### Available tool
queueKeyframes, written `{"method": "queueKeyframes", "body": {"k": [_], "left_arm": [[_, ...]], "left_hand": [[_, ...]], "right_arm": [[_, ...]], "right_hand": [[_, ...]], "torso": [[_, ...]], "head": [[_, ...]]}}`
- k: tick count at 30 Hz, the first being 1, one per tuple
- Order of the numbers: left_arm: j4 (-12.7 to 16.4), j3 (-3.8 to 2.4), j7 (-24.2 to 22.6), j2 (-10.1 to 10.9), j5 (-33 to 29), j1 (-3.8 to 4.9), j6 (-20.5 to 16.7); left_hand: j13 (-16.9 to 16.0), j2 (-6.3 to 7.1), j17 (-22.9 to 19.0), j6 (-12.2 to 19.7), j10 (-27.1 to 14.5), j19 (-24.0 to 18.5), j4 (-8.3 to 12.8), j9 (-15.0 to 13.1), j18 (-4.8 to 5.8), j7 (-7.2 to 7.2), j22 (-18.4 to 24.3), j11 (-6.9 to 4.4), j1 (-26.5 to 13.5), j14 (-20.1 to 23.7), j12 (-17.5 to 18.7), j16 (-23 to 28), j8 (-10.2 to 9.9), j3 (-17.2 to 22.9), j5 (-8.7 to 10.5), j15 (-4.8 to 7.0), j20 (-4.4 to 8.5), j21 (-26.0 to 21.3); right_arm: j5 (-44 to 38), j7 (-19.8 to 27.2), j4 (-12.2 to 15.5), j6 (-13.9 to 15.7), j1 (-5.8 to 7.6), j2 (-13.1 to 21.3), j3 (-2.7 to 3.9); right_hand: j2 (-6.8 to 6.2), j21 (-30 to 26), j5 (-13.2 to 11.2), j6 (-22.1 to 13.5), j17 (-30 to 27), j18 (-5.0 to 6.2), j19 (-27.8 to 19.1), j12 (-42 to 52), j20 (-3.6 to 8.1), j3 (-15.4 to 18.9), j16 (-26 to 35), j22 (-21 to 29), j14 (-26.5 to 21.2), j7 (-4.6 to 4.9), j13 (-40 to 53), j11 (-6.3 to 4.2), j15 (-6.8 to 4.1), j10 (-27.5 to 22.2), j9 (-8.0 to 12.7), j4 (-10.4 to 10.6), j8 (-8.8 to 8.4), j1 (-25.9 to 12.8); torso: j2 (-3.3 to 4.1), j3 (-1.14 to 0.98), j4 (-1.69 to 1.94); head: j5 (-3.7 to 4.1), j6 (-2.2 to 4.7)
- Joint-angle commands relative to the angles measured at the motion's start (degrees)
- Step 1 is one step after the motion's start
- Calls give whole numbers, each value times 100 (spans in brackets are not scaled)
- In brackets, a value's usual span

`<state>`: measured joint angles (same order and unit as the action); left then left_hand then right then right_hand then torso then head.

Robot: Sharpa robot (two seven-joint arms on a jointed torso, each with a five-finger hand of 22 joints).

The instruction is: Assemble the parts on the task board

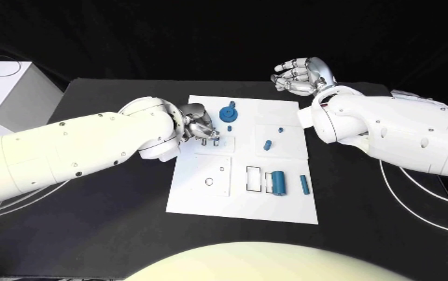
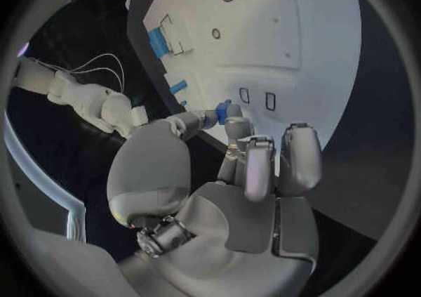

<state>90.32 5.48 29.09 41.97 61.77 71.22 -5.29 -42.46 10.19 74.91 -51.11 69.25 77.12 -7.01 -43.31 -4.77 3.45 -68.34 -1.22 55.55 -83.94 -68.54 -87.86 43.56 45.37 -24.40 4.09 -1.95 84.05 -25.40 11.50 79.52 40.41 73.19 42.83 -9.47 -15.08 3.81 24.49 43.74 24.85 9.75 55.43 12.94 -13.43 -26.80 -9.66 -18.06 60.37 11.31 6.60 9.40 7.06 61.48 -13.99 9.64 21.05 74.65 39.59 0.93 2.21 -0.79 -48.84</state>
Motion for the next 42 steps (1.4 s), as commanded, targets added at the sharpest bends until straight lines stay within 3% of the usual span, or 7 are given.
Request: {"method": "queueKeyframes", "body": {"k": [1,13,29,42], "left_arm": [[-10,11,-90,-39,422,-42,-264],[-135,33,-98,-133,571,-143,-238],[-258,37,-62,-188,556,-160,90],[-327,39,-73,-222,482,-185,186]], "left_hand": [[-7,-7,949,-65,48,38,1429,7,46,-38,-9,-5,62,-454,-15,-18,-31,1402,-13,48,-1,25],[-1,-3,945,-73,52,36,1426,9,44,-40,-4,-8,66,-453,-9,-16,-37,1407,-14,50,2,25],[22,-4,928,-79,47,40,1418,13,46,-40,-10,-9,71,-448,8,-10,-48,1414,-10,52,4,27],[41,-6,923,-80,40,42,1412,16,46,-40,-12,-9,75,-447,21,-8,-55,1418,-5,53,6,28]], "right_arm": [[-44,102,-4,-11,-11,2,-1],[-38,101,1,-28,-20,11,-1],[-31,91,4,-52,-21,21,-1],[-21,92,-6,-66,-21,19,-1]], "right_hand": [[24,-13,22,-39,-6,73,-32,-34,-12,19,34,6,-22,221,-6,13,3,-19,10,-28,19,-40],[28,-13,36,-41,-14,73,-37,-38,-15,18,41,21,-27,224,-19,17,6,-27,11,-32,19,-40],[31,-13,45,-42,-19,73,-39,-39,-17,18,45,31,-28,225,-28,18,8,-29,13,-33,20,-41],[33,-13,48,-42,-21,73,-41,-40,-18,18,47,35,-28,226,-32,19,8,-30,13,-34,20,-42]], "torso": [[0,-4,-7],[19,-6,-4],[15,-5,-1],[17,-8,-3]], "head": [[-6,-6],[17,-35],[40,-113],[63,-116]]}}
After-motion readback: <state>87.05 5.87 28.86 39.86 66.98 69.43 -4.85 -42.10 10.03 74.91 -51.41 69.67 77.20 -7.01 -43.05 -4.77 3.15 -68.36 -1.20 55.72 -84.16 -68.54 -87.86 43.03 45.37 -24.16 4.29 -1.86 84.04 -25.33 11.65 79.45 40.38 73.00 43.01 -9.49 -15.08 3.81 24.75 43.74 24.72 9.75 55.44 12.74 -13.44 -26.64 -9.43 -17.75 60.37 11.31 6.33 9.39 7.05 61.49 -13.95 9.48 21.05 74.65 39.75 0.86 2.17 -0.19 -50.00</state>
